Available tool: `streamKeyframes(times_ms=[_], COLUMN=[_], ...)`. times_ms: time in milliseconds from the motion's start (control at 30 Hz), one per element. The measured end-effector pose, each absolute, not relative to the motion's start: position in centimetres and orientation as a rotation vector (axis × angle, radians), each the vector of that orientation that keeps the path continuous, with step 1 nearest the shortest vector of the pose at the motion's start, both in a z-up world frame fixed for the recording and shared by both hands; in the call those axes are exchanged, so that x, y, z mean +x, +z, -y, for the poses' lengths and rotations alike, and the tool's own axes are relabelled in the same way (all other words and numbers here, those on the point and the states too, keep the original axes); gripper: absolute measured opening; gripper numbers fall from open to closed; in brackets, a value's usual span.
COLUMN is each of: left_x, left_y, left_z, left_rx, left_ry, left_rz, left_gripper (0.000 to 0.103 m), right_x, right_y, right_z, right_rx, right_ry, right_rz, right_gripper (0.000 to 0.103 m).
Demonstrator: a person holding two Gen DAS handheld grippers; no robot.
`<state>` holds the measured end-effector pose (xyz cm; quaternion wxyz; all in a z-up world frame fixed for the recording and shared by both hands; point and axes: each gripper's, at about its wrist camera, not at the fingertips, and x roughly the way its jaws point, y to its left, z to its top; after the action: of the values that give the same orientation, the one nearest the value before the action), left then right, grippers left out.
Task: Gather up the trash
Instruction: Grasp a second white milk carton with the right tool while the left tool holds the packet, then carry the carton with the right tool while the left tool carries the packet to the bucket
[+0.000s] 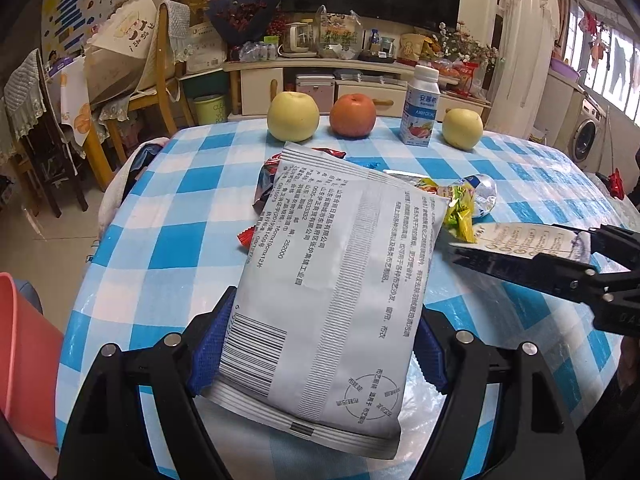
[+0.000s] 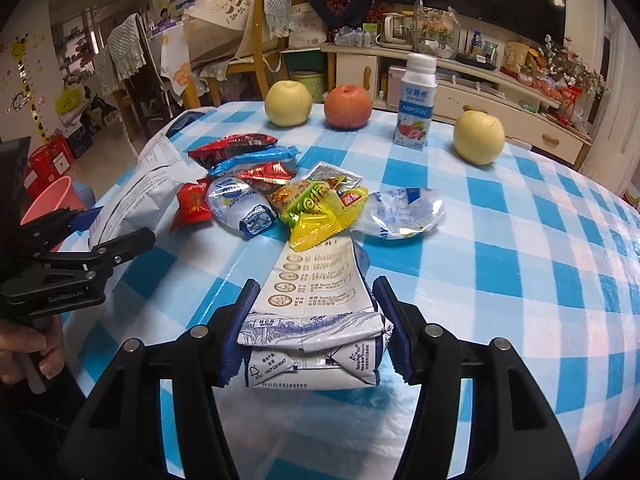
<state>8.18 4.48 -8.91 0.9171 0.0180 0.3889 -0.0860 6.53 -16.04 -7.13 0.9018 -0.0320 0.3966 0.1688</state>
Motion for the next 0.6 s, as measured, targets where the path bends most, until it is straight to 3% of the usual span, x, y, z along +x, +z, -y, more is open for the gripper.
streamKeyframes(times_ms=[400, 600], left_x=[4.8, 4.1], left_y=[-6.7, -6.5], left_z=[-4.5, -5.4], left_rx=[0.002, -0.012], left_ry=[-0.192, -0.174], left_rz=[-0.773, -0.763], left_gripper=[0.078, 0.078], right_x=[3.2, 2.7], right_y=[-3.6, -8.3], right_z=[17.6, 17.1], right_rx=[-0.075, -0.125], right_ry=[0.339, 0.314], right_rz=[-0.747, -0.838], right_gripper=[0.059, 0.059])
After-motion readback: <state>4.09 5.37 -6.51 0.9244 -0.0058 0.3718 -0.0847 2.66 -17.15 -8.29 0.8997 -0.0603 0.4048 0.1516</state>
